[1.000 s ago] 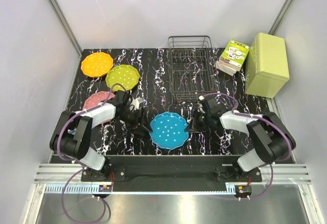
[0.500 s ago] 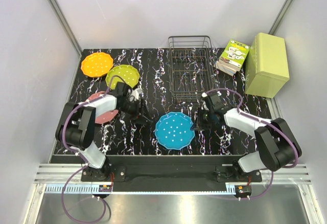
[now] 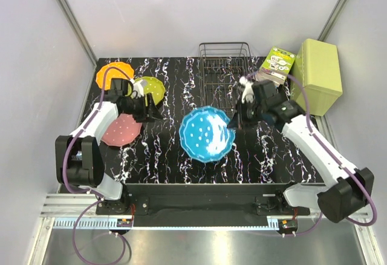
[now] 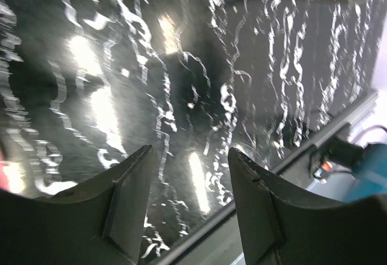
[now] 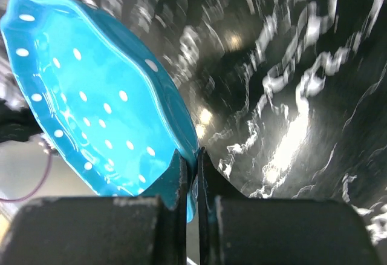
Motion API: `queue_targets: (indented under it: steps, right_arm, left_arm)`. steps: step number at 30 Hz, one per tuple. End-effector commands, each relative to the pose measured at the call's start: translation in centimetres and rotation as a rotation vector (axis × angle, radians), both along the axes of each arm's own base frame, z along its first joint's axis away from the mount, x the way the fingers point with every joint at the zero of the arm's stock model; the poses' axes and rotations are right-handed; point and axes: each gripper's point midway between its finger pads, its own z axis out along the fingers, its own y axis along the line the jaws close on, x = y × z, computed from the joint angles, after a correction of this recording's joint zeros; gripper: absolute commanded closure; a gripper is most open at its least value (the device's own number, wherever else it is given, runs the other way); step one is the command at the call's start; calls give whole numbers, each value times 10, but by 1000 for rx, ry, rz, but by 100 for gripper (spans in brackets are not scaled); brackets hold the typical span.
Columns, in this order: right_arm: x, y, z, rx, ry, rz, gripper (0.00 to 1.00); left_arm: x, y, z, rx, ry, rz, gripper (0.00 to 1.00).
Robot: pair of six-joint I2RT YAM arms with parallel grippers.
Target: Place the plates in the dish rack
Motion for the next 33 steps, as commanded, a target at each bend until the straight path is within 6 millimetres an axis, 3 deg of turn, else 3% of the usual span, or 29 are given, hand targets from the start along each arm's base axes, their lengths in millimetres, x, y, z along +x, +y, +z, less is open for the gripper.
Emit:
queue_targets:
  steps: [1,2,3,5,6,8,9,11,12,14,15,18,23,30,31,33]
  right_arm:
    - [25,15,120,126,-304,61,100]
    - [38,15,126,107,-325,38,100]
    - [51,14,151,111,-396,5,100]
    - [83,7,158,42,-452,-71,100]
    - [97,5,181,44,-526,-108,100]
    - [131,-9,183,-30,-565,-223,100]
    - [143,-12,207,-13,-619,-255,100]
    - [175,-35,210,-81,-640,-429,100]
    - [184,-45,230,-79,-681,-510,100]
    - [207,-70,248,-117,-738,-648,100]
    - [214,-87,254,-150,-755,-754,100]
    - [230,-110,270,-187,-800,-910,100]
    - [246,-126,279,-229,-849,-1043,100]
    - [272,-146,265,-447,-920,-1120,100]
    - [281,-146,253,-484,-912,-1119,100]
    - [288,-146,258,-512,-940,-1127,100]
  left_arm:
    - [33,13,33,63,-166,11,43]
    - [40,13,41,63,-197,15,43]
    - [43,13,46,59,-207,22,43]
    - [50,12,56,51,-229,33,43]
    - [52,11,59,42,-228,44,43]
    - [55,10,69,24,-241,53,43]
    - [55,9,71,21,-248,55,43]
    - [54,10,77,26,-272,67,43]
    - [53,11,77,31,-279,70,43]
    - [48,13,78,40,-294,80,42]
    - [46,14,78,41,-298,83,42]
    - [39,14,77,37,-314,91,42]
    - [35,15,71,33,-331,104,42]
    - [37,11,72,7,-319,105,41]
    - [38,11,72,5,-323,106,41]
    - [38,10,72,-3,-318,109,41]
